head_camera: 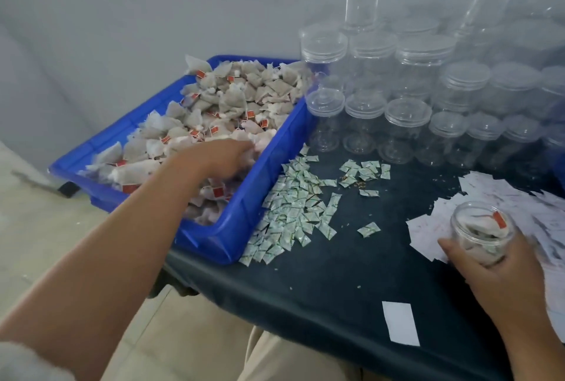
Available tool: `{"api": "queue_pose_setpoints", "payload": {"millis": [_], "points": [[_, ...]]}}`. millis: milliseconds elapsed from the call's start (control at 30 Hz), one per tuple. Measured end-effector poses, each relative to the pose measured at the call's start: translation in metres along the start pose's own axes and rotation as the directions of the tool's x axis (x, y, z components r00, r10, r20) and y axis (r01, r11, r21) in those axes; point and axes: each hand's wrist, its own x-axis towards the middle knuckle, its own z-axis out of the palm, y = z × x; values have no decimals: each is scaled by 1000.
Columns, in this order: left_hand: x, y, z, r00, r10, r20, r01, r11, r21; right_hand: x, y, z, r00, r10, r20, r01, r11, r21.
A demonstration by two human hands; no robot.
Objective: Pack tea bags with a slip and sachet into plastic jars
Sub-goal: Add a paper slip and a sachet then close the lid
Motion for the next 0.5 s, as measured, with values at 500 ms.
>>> {"api": "queue_pose_setpoints", "payload": {"millis": [500], "points": [[38, 10, 12, 991, 95, -97, -87, 992, 87, 4, 2, 0, 1000, 28, 13, -27, 1000, -15]]}}
